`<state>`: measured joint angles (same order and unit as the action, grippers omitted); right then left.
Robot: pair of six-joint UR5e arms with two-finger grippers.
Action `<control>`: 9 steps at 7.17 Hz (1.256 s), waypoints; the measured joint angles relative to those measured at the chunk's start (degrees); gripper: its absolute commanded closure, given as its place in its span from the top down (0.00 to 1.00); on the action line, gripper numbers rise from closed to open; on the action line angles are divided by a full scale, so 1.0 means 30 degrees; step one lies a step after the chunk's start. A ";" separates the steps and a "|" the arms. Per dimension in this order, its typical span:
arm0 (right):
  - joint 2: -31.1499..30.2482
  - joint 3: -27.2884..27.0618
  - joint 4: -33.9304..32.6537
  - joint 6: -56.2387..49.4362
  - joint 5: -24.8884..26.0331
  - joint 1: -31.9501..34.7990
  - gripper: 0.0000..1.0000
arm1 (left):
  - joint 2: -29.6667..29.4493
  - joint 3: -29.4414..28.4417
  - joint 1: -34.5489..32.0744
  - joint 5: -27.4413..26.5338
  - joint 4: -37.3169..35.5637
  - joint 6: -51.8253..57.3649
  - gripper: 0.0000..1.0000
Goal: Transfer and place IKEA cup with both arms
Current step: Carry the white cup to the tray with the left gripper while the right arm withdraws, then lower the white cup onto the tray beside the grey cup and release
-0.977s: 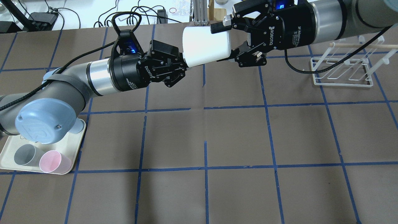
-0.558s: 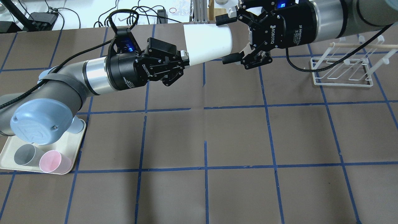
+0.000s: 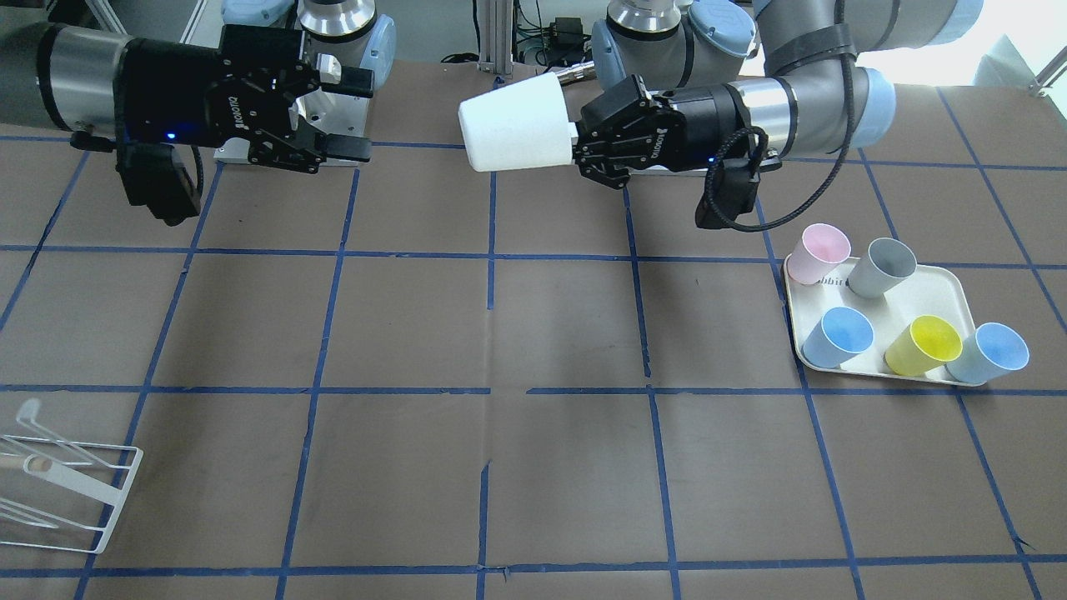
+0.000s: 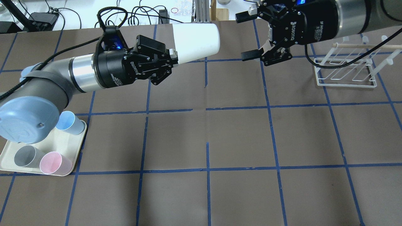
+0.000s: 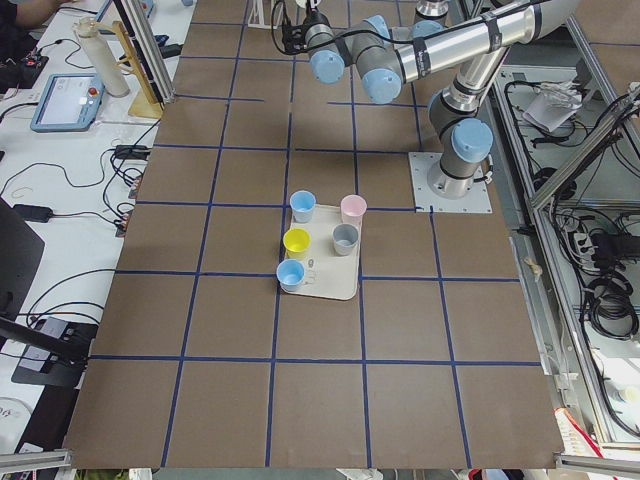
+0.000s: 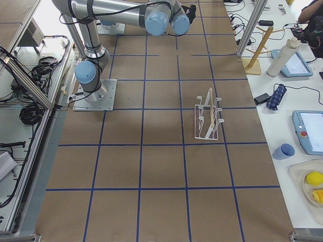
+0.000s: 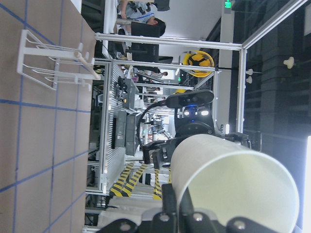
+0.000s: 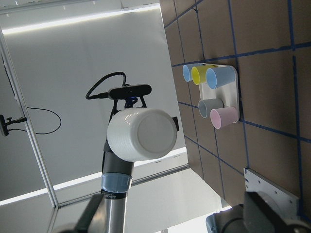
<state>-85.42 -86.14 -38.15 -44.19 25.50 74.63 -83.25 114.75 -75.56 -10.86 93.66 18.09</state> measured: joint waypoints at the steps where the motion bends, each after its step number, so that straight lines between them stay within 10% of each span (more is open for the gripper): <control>1: -0.0050 -0.0006 -0.1063 0.0653 0.1931 -0.0256 1.00 | 0.0208 -0.0059 0.1117 -0.2930 -0.0478 -0.0056 0.00; 5: -0.0530 -0.0121 -0.7190 0.7172 1.3172 -0.0154 1.00 | 0.1589 -0.0689 0.5386 -1.9345 -0.1029 0.4078 0.00; 9: -0.0510 -0.0250 -1.3063 1.3191 2.0979 0.3222 1.00 | 0.0202 -0.1427 1.4825 -2.3852 -0.2595 1.7934 0.00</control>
<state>-86.95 -86.89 -77.34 -4.61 88.44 84.30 -82.65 110.47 -31.09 -82.42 85.88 71.89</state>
